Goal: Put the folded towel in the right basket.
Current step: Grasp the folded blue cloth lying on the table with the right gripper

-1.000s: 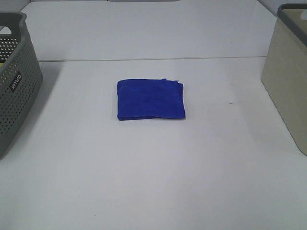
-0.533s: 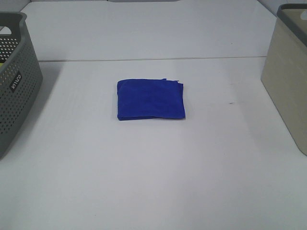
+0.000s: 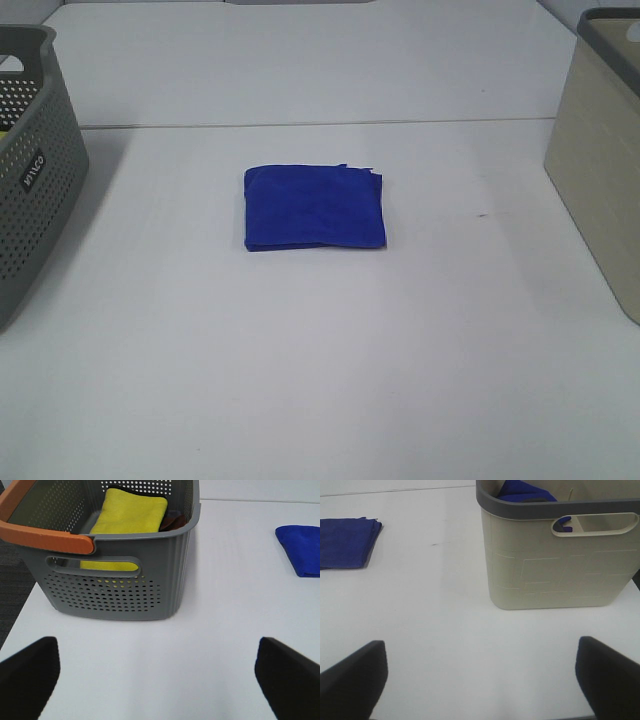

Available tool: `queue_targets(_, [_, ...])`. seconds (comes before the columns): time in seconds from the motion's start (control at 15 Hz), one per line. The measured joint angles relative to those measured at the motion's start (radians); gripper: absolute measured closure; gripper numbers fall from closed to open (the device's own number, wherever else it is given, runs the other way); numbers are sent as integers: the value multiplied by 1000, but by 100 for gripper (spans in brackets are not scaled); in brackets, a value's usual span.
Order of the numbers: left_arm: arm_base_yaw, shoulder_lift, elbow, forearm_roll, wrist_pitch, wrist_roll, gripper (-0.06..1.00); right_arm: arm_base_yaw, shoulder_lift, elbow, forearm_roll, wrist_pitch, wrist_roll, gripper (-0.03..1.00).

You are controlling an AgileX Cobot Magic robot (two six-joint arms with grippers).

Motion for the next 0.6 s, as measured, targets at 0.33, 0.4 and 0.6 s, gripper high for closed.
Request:
queue_targets(0.33, [0, 0, 0, 0, 0, 0, -4, 0, 0, 0, 0, 0, 0, 0])
queue_targets(0.4, [0, 0, 0, 0, 0, 0, -4, 0, 0, 0, 0, 0, 0, 0])
queue_targets(0.6, [0, 0, 0, 0, 0, 0, -4, 0, 0, 0, 0, 0, 0, 0])
